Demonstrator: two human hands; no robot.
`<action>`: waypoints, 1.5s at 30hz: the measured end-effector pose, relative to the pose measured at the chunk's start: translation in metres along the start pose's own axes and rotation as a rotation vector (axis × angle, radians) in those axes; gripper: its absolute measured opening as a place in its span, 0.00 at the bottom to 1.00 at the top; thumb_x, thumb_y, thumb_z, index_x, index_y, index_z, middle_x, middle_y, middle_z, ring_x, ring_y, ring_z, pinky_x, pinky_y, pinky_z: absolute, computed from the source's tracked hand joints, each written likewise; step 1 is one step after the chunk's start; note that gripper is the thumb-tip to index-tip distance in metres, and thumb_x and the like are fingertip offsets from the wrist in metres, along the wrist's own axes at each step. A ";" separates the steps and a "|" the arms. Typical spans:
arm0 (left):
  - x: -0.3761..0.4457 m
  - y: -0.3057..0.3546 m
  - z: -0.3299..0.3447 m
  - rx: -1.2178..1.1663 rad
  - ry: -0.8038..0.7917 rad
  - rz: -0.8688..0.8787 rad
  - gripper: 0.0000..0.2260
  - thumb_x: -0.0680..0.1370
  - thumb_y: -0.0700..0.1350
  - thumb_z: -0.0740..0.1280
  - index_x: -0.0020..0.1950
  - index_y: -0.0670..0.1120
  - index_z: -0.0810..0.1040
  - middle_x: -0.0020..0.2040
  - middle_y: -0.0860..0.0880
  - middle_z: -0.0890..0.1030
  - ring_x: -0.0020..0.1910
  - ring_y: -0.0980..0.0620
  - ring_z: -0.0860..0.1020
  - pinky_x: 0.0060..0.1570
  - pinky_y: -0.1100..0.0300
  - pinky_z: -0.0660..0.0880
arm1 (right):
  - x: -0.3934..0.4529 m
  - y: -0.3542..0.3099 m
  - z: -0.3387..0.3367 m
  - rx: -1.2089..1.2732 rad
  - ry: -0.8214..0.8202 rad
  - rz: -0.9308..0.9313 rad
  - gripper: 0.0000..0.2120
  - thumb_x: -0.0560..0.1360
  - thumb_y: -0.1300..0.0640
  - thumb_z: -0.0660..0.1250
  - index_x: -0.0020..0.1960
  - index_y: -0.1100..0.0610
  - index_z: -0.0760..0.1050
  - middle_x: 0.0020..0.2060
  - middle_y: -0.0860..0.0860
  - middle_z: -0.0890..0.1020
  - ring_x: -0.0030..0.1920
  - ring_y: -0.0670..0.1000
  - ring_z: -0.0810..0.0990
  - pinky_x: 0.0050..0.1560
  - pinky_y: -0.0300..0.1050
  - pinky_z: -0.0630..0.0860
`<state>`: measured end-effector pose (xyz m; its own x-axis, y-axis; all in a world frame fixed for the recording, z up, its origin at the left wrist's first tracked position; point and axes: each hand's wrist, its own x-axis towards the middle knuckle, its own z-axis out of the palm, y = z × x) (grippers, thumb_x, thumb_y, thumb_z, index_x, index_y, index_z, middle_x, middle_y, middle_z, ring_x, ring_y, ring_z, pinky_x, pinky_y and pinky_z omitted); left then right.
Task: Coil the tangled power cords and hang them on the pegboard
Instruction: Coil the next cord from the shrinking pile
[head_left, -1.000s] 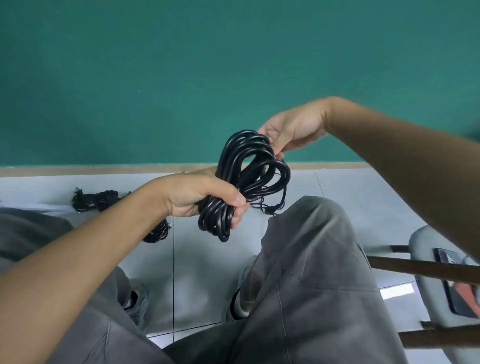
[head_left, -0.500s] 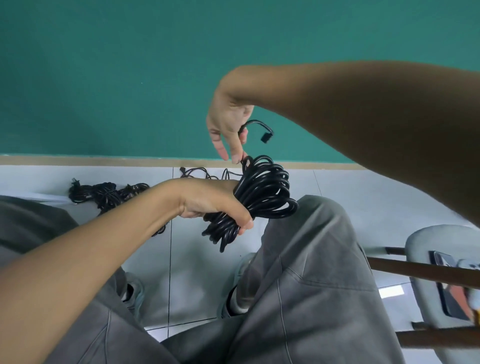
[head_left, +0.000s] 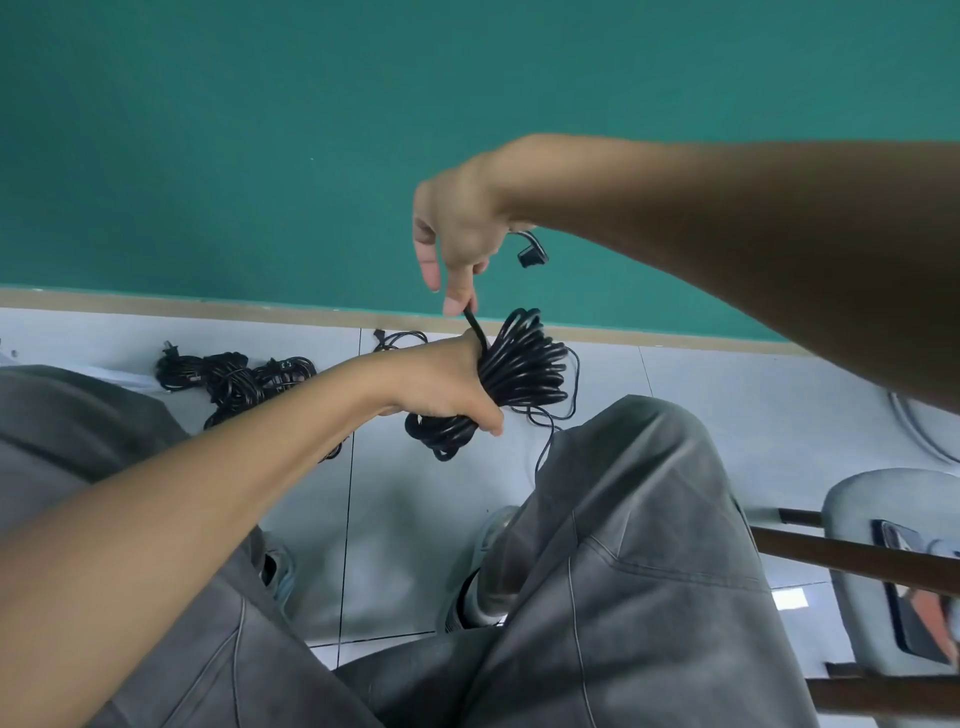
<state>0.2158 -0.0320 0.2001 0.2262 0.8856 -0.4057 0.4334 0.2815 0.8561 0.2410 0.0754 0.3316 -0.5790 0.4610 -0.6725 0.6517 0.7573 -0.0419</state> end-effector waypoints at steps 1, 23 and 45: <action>0.003 -0.003 -0.001 -0.030 0.020 -0.007 0.15 0.70 0.40 0.78 0.45 0.45 0.72 0.35 0.50 0.78 0.32 0.54 0.76 0.33 0.61 0.73 | -0.004 -0.004 0.003 -0.011 0.016 -0.007 0.14 0.71 0.52 0.80 0.54 0.54 0.83 0.38 0.47 0.85 0.41 0.50 0.75 0.49 0.43 0.74; 0.004 0.016 -0.012 -0.761 0.491 0.197 0.14 0.70 0.31 0.77 0.51 0.41 0.78 0.39 0.50 0.81 0.41 0.53 0.80 0.45 0.62 0.78 | -0.066 0.092 0.084 1.133 0.258 -0.071 0.17 0.61 0.49 0.80 0.45 0.55 0.82 0.45 0.59 0.88 0.30 0.48 0.67 0.34 0.39 0.66; -0.034 0.030 -0.028 -0.687 -0.367 0.321 0.20 0.68 0.47 0.80 0.49 0.39 0.74 0.36 0.47 0.76 0.33 0.51 0.76 0.39 0.55 0.77 | -0.063 0.123 0.083 0.572 0.172 -0.447 0.11 0.77 0.63 0.72 0.40 0.49 0.82 0.39 0.38 0.85 0.42 0.37 0.81 0.49 0.30 0.73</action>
<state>0.1969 -0.0436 0.2484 0.5688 0.8180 -0.0858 -0.3009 0.3041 0.9039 0.3983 0.1005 0.3074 -0.8864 0.2675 -0.3778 0.4623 0.5522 -0.6938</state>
